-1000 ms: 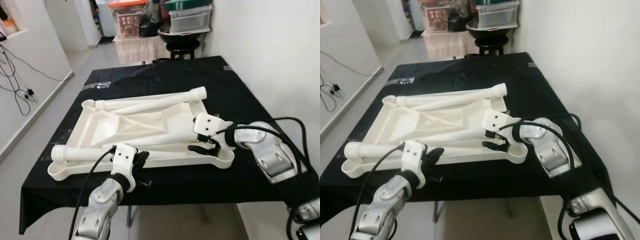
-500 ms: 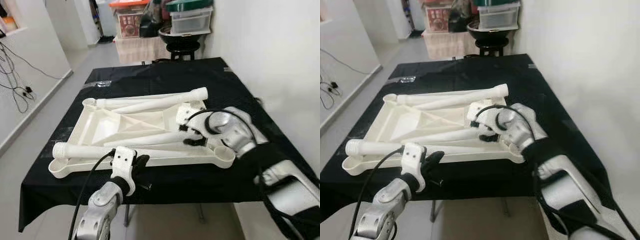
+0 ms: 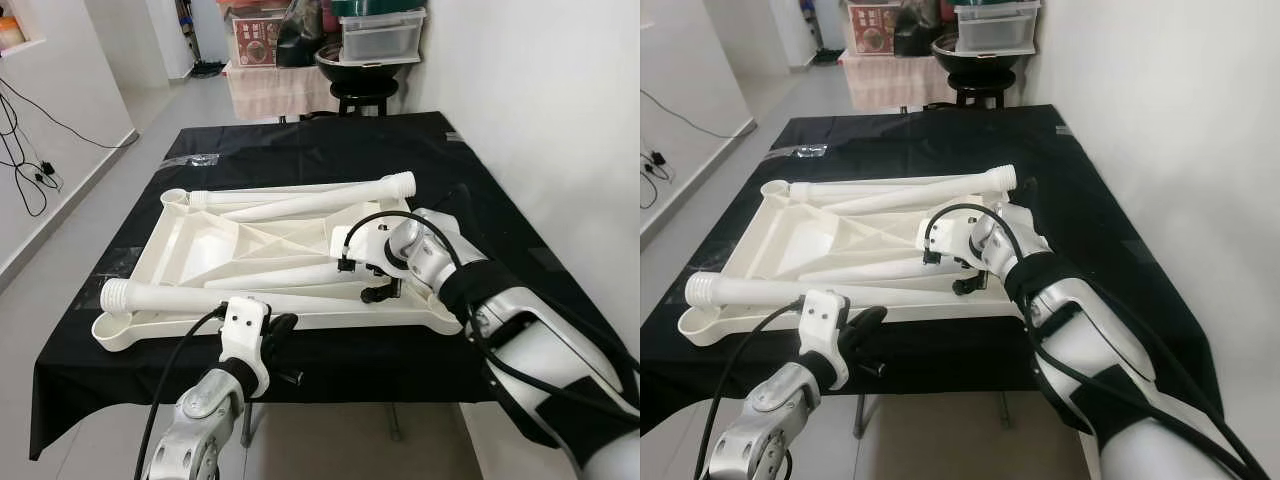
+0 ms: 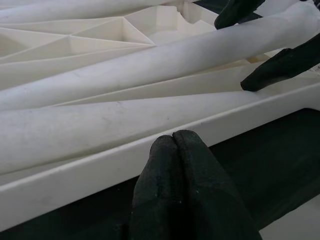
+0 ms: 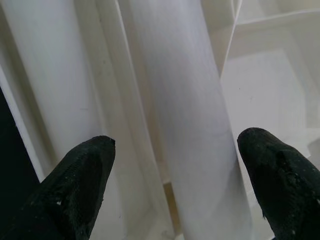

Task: Building children table

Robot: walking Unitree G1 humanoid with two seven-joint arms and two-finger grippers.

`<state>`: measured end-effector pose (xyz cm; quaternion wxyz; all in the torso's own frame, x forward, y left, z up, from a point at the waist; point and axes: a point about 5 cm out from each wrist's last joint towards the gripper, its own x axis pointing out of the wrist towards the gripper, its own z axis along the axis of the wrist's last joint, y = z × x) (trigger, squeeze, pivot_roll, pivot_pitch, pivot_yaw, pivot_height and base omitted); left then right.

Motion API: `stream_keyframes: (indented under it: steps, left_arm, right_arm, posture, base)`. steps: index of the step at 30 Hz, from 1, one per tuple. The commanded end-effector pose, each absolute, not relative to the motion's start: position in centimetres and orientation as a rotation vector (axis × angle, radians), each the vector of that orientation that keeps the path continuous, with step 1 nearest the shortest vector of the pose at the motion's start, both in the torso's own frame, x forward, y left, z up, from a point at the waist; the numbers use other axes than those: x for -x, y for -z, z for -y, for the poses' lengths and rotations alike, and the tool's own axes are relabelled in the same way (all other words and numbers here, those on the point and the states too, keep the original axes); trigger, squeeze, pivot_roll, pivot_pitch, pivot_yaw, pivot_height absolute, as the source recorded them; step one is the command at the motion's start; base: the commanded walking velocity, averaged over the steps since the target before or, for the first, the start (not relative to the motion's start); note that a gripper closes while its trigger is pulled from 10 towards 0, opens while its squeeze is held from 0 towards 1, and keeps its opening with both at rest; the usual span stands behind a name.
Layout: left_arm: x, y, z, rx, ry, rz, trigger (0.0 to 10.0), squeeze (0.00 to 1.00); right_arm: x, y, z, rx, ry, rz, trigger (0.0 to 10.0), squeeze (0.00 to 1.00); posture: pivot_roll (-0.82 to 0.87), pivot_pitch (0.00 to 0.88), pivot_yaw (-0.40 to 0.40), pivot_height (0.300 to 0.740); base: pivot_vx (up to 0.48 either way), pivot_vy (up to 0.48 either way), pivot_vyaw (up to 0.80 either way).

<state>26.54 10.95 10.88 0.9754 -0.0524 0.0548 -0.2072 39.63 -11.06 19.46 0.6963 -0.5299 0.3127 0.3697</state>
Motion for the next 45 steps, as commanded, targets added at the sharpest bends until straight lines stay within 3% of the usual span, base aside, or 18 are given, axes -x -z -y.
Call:
stream_keyframes:
  steps: [1, 3, 4, 5, 17, 25, 33, 38, 39, 42, 43, 44, 45]
  left_arm:
    - [-26.3, -10.9, -10.8, 0.113, 0.418, -0.118, 10.0, 0.0]
    - [-26.2, -10.9, -10.7, 0.116, 0.418, -0.119, 10.0, 0.0]
    - [-26.2, -10.9, -10.7, 0.119, 0.417, -0.12, 10.0, 0.0]
    - [-26.1, -10.9, -10.6, 0.122, 0.416, -0.12, 10.0, 0.0]
    - [-26.0, -10.9, -10.5, 0.14, 0.413, -0.125, 10.0, 0.0]
    - [-26.1, -10.9, -10.6, 0.137, 0.412, -0.129, 10.0, 0.0]
    - [-26.2, -11.5, -10.8, 0.124, 0.415, -0.105, 10.0, 0.0]
    - [-26.5, -13.3, -11.0, 0.139, 0.437, -0.031, 10.0, 0.0]
    - [-26.7, -14.0, -11.1, 0.155, 0.436, -0.001, 10.0, 0.0]
    - [-27.0, -15.6, -11.3, 0.183, 0.43, 0.064, 10.0, 0.0]
    - [-27.3, -16.9, -11.6, 0.211, 0.427, 0.125, 10.0, 0.05]
    - [-27.5, -18.5, -12.0, 0.254, 0.423, 0.194, 10.0, 1.0]
    - [-27.6, -19.5, -12.3, 0.284, 0.422, 0.241, 10.0, 1.0]
  right_arm:
    - [-39.7, -19.5, 10.8, 1.22, -0.825, -0.719, 10.0, 0.0]
    - [-39.7, -19.4, 10.9, 1.251, -0.818, -0.735, 10.0, 0.0]
    - [-39.7, -19.3, 11.0, 1.273, -0.814, -0.743, 4.0, 0.0]
    - [-39.8, -19.4, 10.9, 1.285, -0.819, -0.744, 0.0, 0.0]
    - [-40.0, -19.7, 10.7, 1.332, -0.829, -0.744, 0.0, 0.0]
    - [-40.5, -21.0, 10.5, 1.274, -0.793, -0.646, 0.0, 0.0]
    - [-41.1, -24.0, 12.0, 1.104, -0.755, -0.526, 0.0, 0.0]
    - [-41.3, -26.2, 14.4, 0.968, -0.727, -0.426, 0.0, 0.0]
    - [-41.2, -26.5, 14.4, 0.912, -0.733, -0.405, 4.8, 0.0]
    - [-41.2, -26.9, 14.5, 0.8, -0.748, -0.354, 4.8, 0.0]
    - [-41.1, -27.0, 14.3, 0.724, -0.762, -0.306, 10.0, 0.0]
    - [-41.1, -26.9, 14.1, 0.646, -0.762, -0.267, 10.0, 0.0]
    - [-41.1, -26.9, 14.0, 0.596, -0.76, -0.245, 10.0, 0.0]
  posture:
    - [-0.05, 0.0, -0.026, 0.74]
    - [-0.05, 0.0, -0.029, 0.74]
    - [-0.05, 0.0, -0.032, 0.74]
    - [-0.05, 0.0, -0.035, 0.74]
    - [-0.06, 0.0, -0.039, 0.74]
    - [-0.05, 0.0, -0.029, 0.74]
    - [-0.06, 0.0, -0.016, 0.74]
    - [-0.06, 0.0, -0.004, 0.74]
    - [-0.05, 0.0, -0.004, 0.74]
    - [-0.05, 0.0, -0.004, 0.74]
    - [-0.05, 0.0, -0.004, 0.74]
    - [-0.05, 0.0, -0.001, 0.74]
    - [-0.05, 0.0, -0.001, 0.74]
  base:
    - [0.0, 0.0, 0.0]
    - [0.0, 0.0, 0.0]
    - [0.0, 0.0, 0.0]
    - [0.0, 0.0, 0.0]
    - [0.0, 0.0, 0.0]
    - [0.0, 0.0, 0.0]
    - [0.0, 0.0, 0.0]
    - [0.0, 0.0, 0.0]
    - [0.0, 0.0, 0.0]
    - [0.0, 0.0, 0.0]
    - [0.0, 0.0, 0.0]
    - [0.0, 0.0, 0.0]
    - [0.0, 0.0, 0.0]
